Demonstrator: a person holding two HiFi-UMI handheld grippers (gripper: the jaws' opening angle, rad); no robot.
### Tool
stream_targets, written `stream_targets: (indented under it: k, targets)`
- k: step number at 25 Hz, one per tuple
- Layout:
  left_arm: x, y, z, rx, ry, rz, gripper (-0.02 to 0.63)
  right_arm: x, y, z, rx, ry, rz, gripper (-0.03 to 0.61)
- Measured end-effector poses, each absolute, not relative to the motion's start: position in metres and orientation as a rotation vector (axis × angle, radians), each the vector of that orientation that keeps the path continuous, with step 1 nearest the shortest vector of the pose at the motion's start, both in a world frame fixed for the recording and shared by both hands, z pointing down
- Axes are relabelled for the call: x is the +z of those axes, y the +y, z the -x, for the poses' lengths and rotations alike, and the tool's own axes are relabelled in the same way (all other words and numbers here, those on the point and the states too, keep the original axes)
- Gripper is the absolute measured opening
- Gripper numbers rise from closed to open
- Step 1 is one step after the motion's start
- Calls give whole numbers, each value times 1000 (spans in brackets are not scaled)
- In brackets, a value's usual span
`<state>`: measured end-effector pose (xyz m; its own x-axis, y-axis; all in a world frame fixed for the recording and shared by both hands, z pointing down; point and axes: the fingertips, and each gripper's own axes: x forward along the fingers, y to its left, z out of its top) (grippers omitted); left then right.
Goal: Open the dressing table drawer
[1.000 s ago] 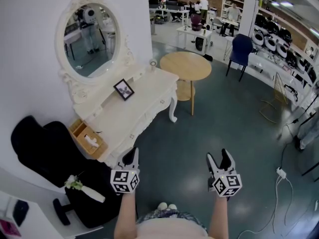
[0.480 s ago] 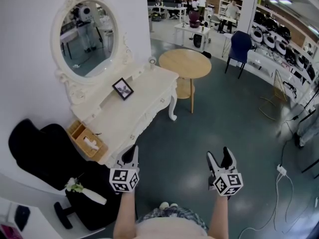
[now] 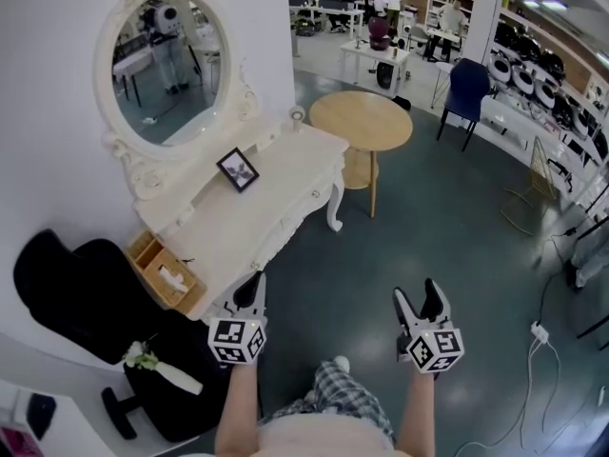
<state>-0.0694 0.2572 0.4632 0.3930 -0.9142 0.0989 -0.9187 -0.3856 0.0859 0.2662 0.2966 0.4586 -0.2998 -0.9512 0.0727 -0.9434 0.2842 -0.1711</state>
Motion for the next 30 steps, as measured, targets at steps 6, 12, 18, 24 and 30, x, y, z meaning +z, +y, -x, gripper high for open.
stream_targets:
  k: [6, 12, 18, 24, 30]
  targets:
    - [471, 223, 67, 61, -1672, -2500, 28, 470, 253, -267, -299, 2491, 1820, 364]
    - [482, 167, 74, 61, -1714, -2464, 28, 482, 185, -261, -317, 2529, 1767, 364]
    - [498, 62, 82, 90, -1787, -2427, 28, 498, 58, -255, -306, 2558, 1679, 364]
    - [496, -56, 98, 100, -1912, -2311, 28, 494, -87, -222, -319, 2690, 1490, 362]
    - [491, -139, 111, 85, -1986, -2217, 28, 470, -200, -175, -262, 2843, 1285, 362]
